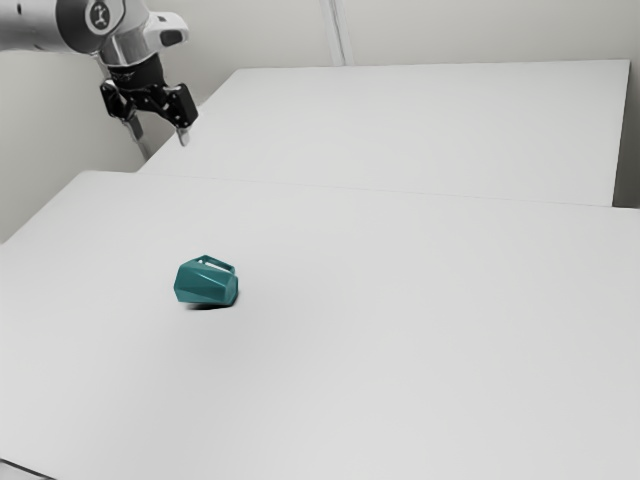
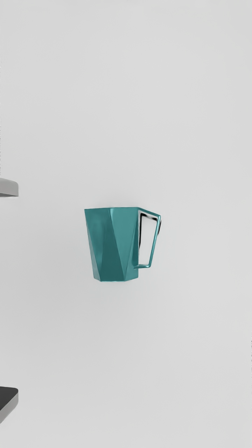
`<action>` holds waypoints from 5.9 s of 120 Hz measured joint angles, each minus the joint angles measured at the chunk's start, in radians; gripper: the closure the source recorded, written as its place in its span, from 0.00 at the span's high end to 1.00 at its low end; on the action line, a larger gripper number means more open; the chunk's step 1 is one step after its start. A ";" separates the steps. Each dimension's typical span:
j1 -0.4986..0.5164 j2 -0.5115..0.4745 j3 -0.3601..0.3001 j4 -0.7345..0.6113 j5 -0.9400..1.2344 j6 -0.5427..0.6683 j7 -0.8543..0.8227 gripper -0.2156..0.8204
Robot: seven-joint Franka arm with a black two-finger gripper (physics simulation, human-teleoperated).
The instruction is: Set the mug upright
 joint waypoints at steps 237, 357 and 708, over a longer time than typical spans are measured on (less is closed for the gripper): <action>0.176 0.553 0.563 -0.212 -1.194 -0.232 0.832 0.77; 0.135 0.510 0.466 -0.345 -1.290 -0.121 0.951 0.71; -0.060 0.343 0.183 -0.291 -0.157 0.590 0.129 0.04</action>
